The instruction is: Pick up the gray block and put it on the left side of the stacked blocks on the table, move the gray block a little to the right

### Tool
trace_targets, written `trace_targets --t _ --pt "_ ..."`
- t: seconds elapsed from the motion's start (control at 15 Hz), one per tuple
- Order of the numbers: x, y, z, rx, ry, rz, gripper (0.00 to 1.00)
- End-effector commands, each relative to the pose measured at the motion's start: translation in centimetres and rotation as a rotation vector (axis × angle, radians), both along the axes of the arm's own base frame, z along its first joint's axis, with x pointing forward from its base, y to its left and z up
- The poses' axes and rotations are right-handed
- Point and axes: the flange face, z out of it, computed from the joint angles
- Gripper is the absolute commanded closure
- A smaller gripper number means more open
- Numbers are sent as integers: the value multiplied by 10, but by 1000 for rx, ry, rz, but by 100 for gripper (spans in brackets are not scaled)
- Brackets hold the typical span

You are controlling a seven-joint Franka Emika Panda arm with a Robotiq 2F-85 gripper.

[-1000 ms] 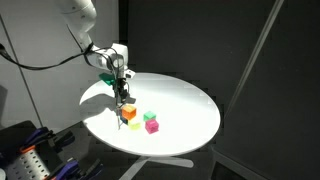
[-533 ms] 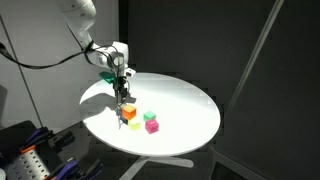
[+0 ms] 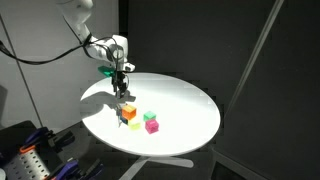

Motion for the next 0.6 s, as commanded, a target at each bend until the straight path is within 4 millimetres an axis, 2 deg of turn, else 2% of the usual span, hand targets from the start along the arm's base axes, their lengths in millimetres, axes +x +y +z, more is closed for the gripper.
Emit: trace_targets --t 0.0,0.53 --pt "-7 -2 25 -27 18 -12 0" --pt "-33 -18 64 -54 47 -8 0"
